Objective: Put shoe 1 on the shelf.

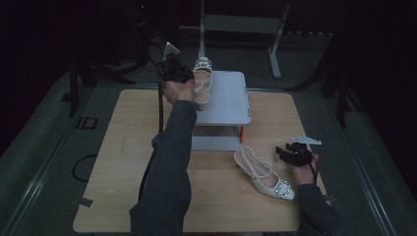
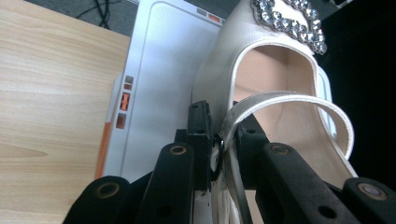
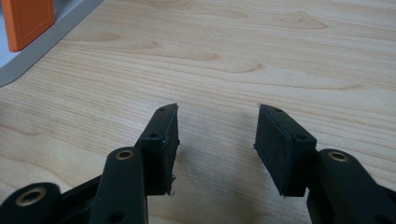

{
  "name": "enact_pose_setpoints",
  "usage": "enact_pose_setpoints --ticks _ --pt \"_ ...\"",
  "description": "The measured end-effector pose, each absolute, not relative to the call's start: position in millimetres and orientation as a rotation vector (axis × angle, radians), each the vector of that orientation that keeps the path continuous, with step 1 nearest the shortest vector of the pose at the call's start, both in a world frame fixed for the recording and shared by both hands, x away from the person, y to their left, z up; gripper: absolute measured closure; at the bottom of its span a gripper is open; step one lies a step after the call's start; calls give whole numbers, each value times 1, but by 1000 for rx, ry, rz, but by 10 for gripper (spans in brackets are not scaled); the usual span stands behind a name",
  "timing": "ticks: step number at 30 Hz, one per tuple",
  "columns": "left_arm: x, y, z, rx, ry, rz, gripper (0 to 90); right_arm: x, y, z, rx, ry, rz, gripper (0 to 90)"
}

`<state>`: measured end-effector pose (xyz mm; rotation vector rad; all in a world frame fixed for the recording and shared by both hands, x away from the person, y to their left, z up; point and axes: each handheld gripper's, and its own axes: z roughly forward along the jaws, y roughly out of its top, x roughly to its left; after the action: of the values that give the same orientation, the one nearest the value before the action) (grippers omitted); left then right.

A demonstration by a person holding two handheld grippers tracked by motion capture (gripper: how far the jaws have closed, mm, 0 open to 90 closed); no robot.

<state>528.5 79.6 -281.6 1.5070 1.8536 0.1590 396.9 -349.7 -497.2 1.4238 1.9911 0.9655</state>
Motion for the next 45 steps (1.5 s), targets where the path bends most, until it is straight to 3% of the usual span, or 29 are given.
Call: enact_pose_setpoints --ticks 20,30,45 --pt "535 73 -289 1521 1881 185 789 397 -350 -497 1426 1991 965 489" --pt "527 78 -288 1507 1716 187 550 398 -349 -498 1426 1997 961 488" --pt "507 95 -270 1461 1473 329 487 398 -350 -498 1431 1993 955 489"
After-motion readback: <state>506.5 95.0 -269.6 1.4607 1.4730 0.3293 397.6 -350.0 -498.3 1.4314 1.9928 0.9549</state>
